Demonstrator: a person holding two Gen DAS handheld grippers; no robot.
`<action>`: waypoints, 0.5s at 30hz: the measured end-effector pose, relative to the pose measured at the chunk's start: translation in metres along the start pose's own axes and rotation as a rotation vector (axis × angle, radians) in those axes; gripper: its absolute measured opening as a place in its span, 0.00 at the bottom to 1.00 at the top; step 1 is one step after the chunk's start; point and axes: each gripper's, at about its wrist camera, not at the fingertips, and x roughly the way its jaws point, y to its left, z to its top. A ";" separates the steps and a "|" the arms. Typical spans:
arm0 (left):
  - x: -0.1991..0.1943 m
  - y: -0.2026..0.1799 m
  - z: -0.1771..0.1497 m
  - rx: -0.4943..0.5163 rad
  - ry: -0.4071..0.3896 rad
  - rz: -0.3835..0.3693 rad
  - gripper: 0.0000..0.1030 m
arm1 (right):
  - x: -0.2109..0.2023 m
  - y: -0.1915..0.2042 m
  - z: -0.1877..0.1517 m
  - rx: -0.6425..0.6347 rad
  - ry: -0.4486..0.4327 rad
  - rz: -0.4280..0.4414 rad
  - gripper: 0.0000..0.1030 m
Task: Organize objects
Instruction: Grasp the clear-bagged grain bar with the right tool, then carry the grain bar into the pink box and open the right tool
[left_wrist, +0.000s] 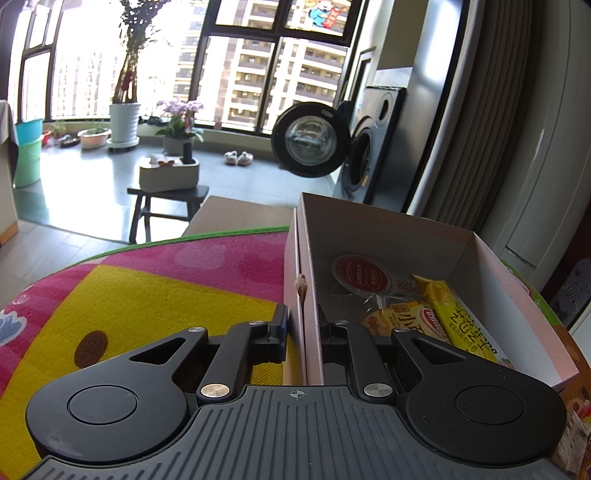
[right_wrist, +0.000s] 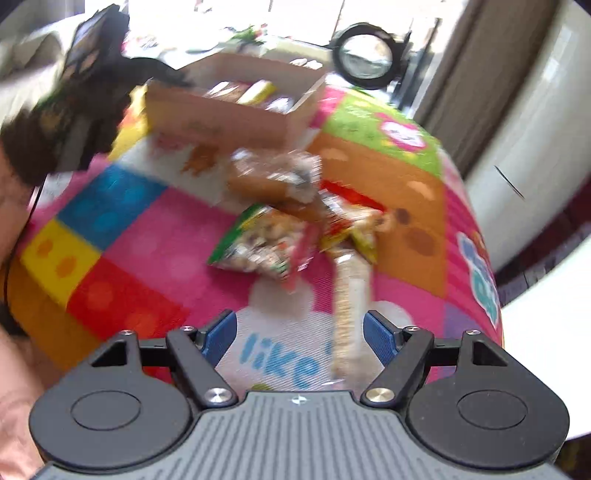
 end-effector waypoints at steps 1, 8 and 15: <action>0.000 0.000 0.000 0.000 0.000 0.000 0.14 | -0.001 -0.008 0.001 0.050 -0.017 -0.007 0.74; 0.000 -0.001 0.000 0.004 0.005 0.000 0.15 | 0.040 -0.027 0.008 0.170 0.036 -0.058 0.67; -0.002 -0.003 -0.004 0.022 -0.001 0.012 0.15 | 0.042 -0.020 0.005 0.154 0.045 -0.027 0.33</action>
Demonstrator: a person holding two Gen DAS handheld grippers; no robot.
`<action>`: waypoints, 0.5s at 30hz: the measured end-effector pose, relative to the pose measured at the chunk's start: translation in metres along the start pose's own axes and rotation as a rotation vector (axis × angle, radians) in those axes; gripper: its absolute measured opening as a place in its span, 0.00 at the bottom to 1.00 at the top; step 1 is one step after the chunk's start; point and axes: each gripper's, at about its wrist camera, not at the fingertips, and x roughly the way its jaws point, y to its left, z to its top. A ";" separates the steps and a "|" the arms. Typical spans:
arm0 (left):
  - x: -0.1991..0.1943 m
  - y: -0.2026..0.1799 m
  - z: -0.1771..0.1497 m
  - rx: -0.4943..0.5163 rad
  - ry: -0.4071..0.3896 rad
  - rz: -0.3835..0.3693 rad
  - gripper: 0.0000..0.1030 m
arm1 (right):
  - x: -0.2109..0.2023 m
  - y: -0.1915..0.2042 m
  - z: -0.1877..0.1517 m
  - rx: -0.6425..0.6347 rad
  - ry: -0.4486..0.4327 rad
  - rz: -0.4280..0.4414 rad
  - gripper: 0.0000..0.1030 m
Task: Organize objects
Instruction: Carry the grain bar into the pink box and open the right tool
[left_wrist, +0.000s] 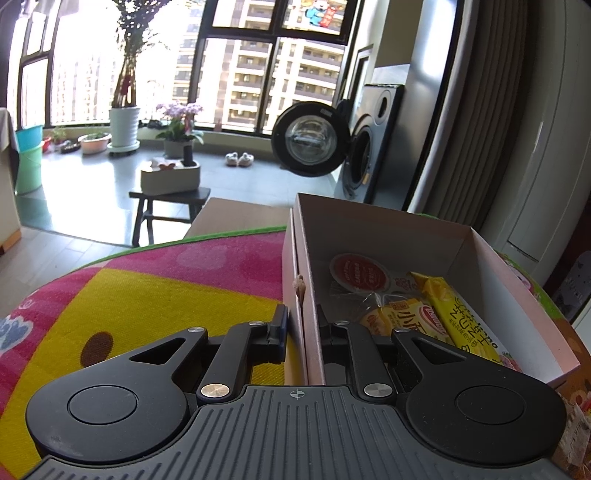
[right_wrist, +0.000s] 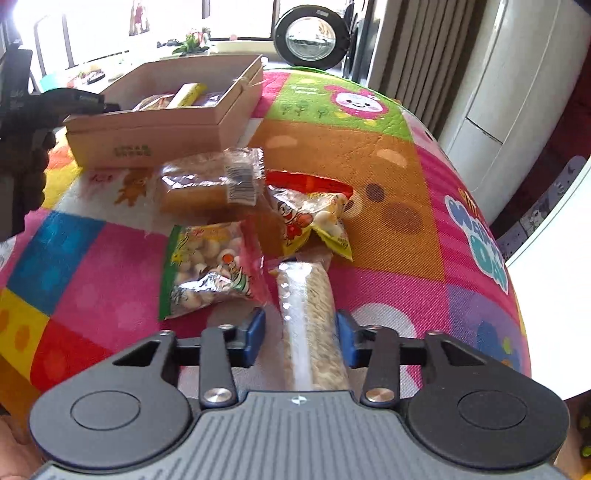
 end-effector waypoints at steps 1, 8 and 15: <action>-0.001 0.000 0.001 0.000 -0.004 0.001 0.14 | -0.003 0.001 -0.002 -0.011 0.004 -0.003 0.28; -0.011 0.005 0.000 -0.022 -0.041 0.002 0.13 | -0.018 0.002 -0.003 0.001 -0.012 -0.013 0.28; -0.013 0.006 0.001 -0.020 -0.039 -0.008 0.13 | -0.057 0.002 0.028 0.013 -0.117 0.015 0.27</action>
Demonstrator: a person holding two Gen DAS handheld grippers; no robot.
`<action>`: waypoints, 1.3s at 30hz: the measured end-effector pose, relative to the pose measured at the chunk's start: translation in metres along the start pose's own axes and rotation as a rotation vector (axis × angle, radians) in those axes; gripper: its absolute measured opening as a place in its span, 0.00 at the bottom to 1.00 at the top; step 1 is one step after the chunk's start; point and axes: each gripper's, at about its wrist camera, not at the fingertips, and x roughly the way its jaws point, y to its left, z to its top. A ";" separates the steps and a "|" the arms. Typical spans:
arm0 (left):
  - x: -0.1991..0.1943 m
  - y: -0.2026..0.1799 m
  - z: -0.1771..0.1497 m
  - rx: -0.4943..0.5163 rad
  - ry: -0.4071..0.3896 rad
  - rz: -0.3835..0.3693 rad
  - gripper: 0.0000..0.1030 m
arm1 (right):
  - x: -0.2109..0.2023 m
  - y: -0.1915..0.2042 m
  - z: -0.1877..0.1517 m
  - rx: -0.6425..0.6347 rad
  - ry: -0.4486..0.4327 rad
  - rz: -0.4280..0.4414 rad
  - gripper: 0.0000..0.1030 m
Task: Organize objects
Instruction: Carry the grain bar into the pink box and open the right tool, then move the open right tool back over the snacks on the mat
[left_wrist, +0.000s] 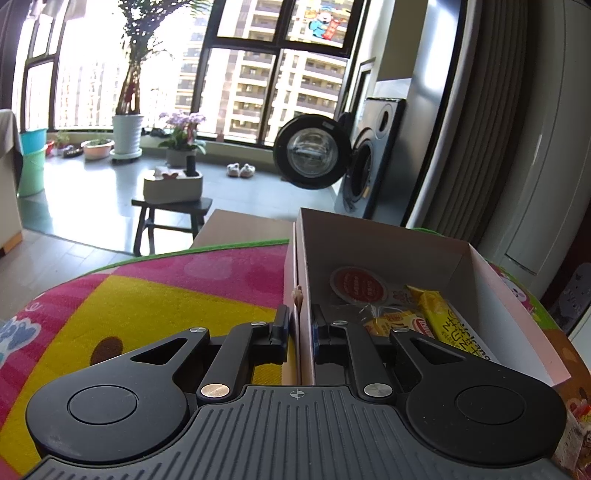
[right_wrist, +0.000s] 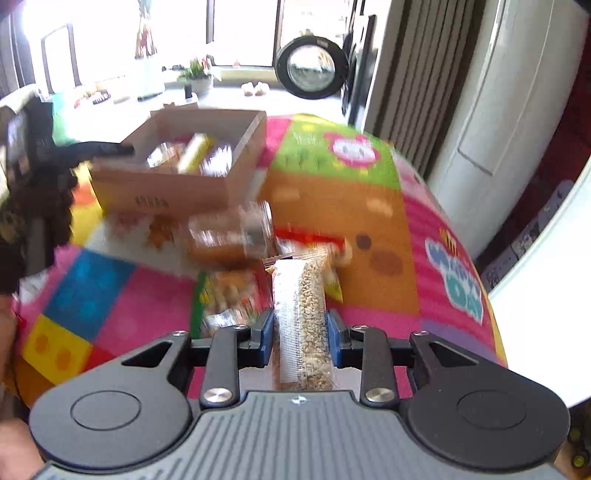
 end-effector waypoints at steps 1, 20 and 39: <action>0.000 0.000 0.000 0.000 0.000 -0.001 0.13 | -0.008 0.002 0.011 -0.004 -0.031 0.012 0.27; 0.000 0.004 0.001 -0.023 0.005 -0.016 0.14 | 0.171 0.069 0.194 0.058 -0.003 0.091 0.28; 0.001 0.003 0.002 -0.022 0.006 -0.016 0.14 | 0.159 0.051 0.182 0.123 -0.037 0.126 0.46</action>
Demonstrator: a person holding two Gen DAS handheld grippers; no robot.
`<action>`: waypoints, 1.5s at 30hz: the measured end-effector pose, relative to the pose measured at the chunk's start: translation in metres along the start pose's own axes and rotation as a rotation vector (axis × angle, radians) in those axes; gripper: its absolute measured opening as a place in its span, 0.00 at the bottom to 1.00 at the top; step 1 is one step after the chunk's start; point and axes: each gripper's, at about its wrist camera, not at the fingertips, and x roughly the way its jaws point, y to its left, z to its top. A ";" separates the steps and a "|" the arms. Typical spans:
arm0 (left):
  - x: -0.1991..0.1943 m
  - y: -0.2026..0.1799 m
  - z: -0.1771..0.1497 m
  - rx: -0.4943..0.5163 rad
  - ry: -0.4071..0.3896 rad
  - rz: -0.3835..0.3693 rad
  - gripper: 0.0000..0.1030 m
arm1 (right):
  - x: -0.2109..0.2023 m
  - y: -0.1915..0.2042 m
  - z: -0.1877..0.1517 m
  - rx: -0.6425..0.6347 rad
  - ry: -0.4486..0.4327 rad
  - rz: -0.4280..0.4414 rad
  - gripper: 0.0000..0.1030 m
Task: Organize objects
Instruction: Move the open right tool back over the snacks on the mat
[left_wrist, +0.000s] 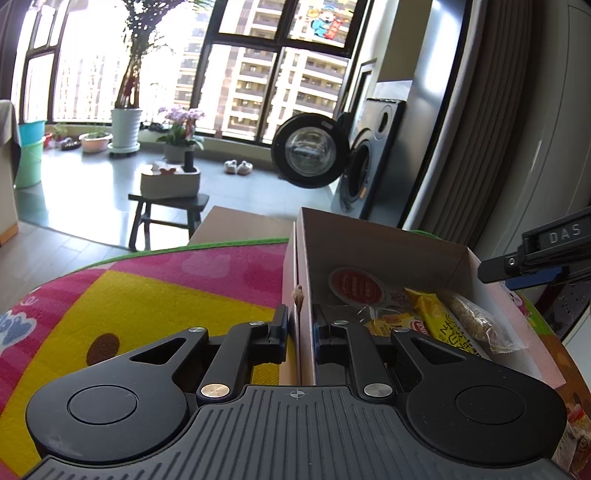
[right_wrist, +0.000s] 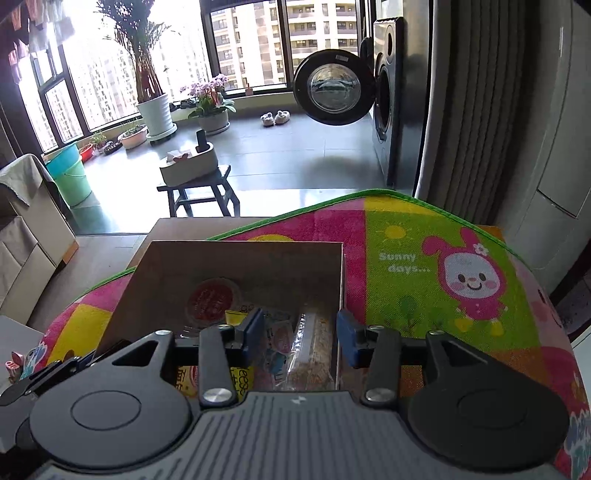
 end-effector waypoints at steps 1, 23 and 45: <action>0.000 0.000 0.000 0.000 0.000 0.000 0.14 | -0.012 -0.003 -0.007 -0.011 -0.016 -0.001 0.52; -0.003 0.000 0.001 0.013 -0.009 0.010 0.14 | -0.094 -0.040 -0.215 -0.014 -0.061 -0.112 1.00; -0.003 0.000 0.001 0.009 -0.008 0.006 0.14 | -0.113 -0.065 -0.237 -0.036 -0.016 -0.293 1.00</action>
